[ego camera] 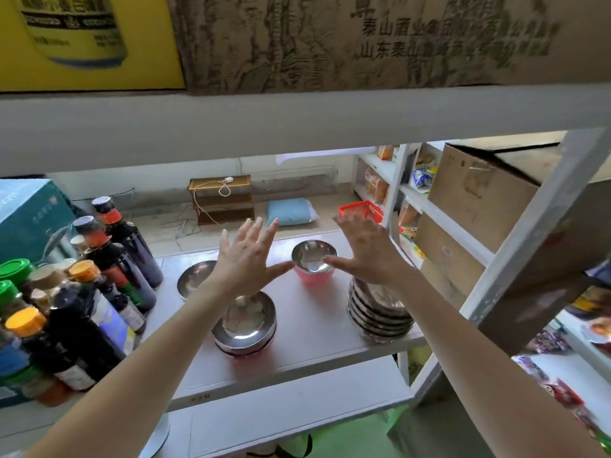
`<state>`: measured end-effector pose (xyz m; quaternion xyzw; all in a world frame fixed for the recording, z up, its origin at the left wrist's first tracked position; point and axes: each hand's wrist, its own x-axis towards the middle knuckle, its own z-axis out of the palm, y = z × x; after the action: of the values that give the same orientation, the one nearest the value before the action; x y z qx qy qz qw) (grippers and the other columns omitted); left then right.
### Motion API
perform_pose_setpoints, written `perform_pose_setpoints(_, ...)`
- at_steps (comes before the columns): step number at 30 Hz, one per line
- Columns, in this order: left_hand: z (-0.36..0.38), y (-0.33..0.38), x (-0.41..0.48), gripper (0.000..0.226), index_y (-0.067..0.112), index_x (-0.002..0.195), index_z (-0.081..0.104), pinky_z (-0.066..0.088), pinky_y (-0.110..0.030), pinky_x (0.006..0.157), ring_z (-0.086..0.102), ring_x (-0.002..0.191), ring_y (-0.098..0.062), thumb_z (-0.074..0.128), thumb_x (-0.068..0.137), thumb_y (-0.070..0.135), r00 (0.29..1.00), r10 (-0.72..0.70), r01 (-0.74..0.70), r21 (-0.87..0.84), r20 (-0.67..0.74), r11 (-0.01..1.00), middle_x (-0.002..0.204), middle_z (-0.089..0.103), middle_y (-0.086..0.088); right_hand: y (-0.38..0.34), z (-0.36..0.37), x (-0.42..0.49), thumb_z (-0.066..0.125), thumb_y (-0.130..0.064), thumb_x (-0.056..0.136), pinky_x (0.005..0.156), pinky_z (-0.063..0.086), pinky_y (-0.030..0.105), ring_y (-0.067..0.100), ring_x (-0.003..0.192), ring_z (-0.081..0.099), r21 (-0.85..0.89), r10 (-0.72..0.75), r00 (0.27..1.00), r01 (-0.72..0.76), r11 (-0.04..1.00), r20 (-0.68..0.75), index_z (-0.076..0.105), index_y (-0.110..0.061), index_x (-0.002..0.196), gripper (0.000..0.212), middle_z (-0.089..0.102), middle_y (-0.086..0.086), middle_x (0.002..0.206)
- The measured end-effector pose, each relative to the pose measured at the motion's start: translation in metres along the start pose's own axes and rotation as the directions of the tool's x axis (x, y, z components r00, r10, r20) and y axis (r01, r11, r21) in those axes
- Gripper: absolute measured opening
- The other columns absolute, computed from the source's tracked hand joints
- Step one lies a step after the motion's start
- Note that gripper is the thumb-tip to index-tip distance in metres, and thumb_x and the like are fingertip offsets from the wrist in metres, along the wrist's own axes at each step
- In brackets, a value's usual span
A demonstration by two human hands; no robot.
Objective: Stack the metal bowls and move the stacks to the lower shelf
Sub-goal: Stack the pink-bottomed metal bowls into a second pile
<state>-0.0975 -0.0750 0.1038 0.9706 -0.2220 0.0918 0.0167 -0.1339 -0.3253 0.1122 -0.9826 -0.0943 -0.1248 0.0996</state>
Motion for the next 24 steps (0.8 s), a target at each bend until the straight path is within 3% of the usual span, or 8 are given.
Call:
perform_pose_setpoints(7, 0.026, 0.038, 0.041, 0.091, 0.028, 0.153, -0.004, 0.01, -0.062, 0.115, -0.002, 0.149, -0.027, 0.023, 0.082, 0.079, 0.996, -0.088, 0.089, 0.065, -0.023, 0.994, 0.163, 0.004, -0.01, 0.057, 0.002, 0.034, 0.049, -0.067, 0.084, 0.119, 0.007, 0.049, 0.023, 0.15, 0.009, -0.052, -0.018, 0.993, 0.024, 0.998, 0.12, 0.013, -0.025, 0.153, 0.089, 0.015, 0.004, 0.163)
perform_pose_setpoints(19, 0.098, 0.032, 0.091, 0.09, 0.029, 0.153, -0.002, 0.009, -0.06, 0.114, 0.002, 0.149, -0.026, 0.022, 0.082, 0.08, 0.955, -0.264, 0.258, 0.06, 0.134, 0.964, 0.163, 0.006, -0.009, 0.119, 0.046, 0.101, 0.053, -0.064, 0.086, 0.116, 0.027, 0.049, 0.025, 0.146, 0.025, -0.023, -0.07, 0.934, 0.083, 0.996, 0.35, 0.02, -0.02, 0.153, 0.087, 0.025, 0.005, 0.16)
perform_pose_setpoints(21, 0.112, 0.033, 0.094, 0.09, 0.028, 0.154, 0.001, 0.014, -0.058, 0.114, 0.01, 0.148, -0.028, 0.025, 0.083, 0.079, 0.941, -0.303, 0.301, 0.038, 0.151, 0.953, 0.162, 0.013, -0.01, 0.123, 0.059, 0.109, 0.055, -0.062, 0.086, 0.116, 0.026, 0.042, 0.024, 0.145, 0.028, 0.047, -0.092, 0.916, 0.08, 0.996, 0.39, 0.02, -0.018, 0.153, 0.087, 0.028, 0.005, 0.159)
perform_pose_setpoints(24, 0.132, 0.035, 0.098, 0.092, 0.024, 0.154, 0.008, 0.035, -0.05, 0.107, 0.033, 0.138, -0.029, 0.03, 0.083, 0.078, 0.915, -0.358, 0.37, -0.032, 0.185, 0.928, 0.155, 0.03, -0.009, 0.127, 0.077, 0.123, 0.056, -0.06, 0.086, 0.115, 0.025, 0.039, 0.025, 0.145, 0.028, 0.117, -0.108, 0.879, 0.059, 0.991, 0.464, 0.02, -0.018, 0.153, 0.087, 0.028, 0.006, 0.159)
